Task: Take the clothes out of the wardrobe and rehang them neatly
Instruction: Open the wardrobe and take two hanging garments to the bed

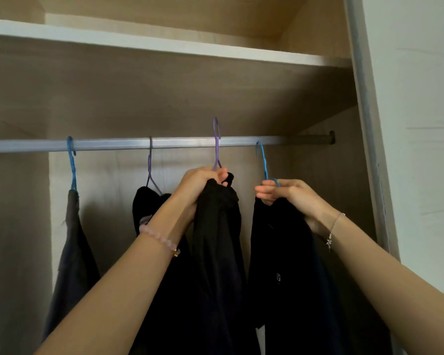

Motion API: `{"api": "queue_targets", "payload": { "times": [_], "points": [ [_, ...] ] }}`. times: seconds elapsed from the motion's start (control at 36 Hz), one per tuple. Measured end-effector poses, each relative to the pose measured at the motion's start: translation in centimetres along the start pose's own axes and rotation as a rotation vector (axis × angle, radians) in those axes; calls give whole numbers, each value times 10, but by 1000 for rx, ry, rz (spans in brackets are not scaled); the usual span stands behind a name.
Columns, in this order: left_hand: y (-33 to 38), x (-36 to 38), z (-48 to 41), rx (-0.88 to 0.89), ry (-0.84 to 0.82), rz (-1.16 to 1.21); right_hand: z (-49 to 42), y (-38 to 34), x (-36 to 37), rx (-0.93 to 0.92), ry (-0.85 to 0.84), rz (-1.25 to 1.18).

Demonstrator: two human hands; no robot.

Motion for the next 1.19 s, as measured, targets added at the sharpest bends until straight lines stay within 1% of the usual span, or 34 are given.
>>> {"api": "queue_targets", "payload": {
  "times": [0.08, 0.19, 0.28, 0.33, 0.42, 0.47, 0.64, 0.75, 0.86, 0.97, 1.06, 1.19],
  "points": [
    [-18, 2, 32, -15, -28, 53, 25, 18, -9, 33, -9, -41],
    [-46, 1, 80, -57, -89, 72, 72, 45, -22, 70, -34, -28],
    [-71, -4, 115, -97, -115, 84, 109, 63, -32, 70, -84, 5],
    [-88, -10, 141, -103, -144, 77, 133, 75, -37, 126, -110, 8],
    [-114, -27, 182, -92, -195, 5, 163, 92, -43, 202, -132, 0],
    [-131, -40, 209, -106, -174, -18, 180, 101, -42, 238, -169, -3],
    [-176, -69, 281, -187, -96, 6, 221, 131, -41, 263, -270, 131],
    [-198, -84, 329, -249, 20, 89, 242, 155, -36, 323, -446, 212],
    [-199, -97, 377, -270, 235, 96, 245, 179, -16, 415, -624, 171],
    [-175, -104, 429, -284, 415, -61, 248, 201, 17, 483, -792, 88],
    [-160, -100, 471, -335, 544, -203, 256, 211, 50, 508, -964, 29],
    [-138, -94, 540, -352, 845, -245, 277, 228, 107, 430, -1240, 58]
  ]
}}
Point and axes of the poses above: each hand's wrist, its own z-axis away from the middle knuckle, its own x-axis out of the palm, y = z × x, the point moved 4 cm from there along -z, towards the middle knuckle, and after that the axes turned 7 degrees about -z, right-handed, at the moved point
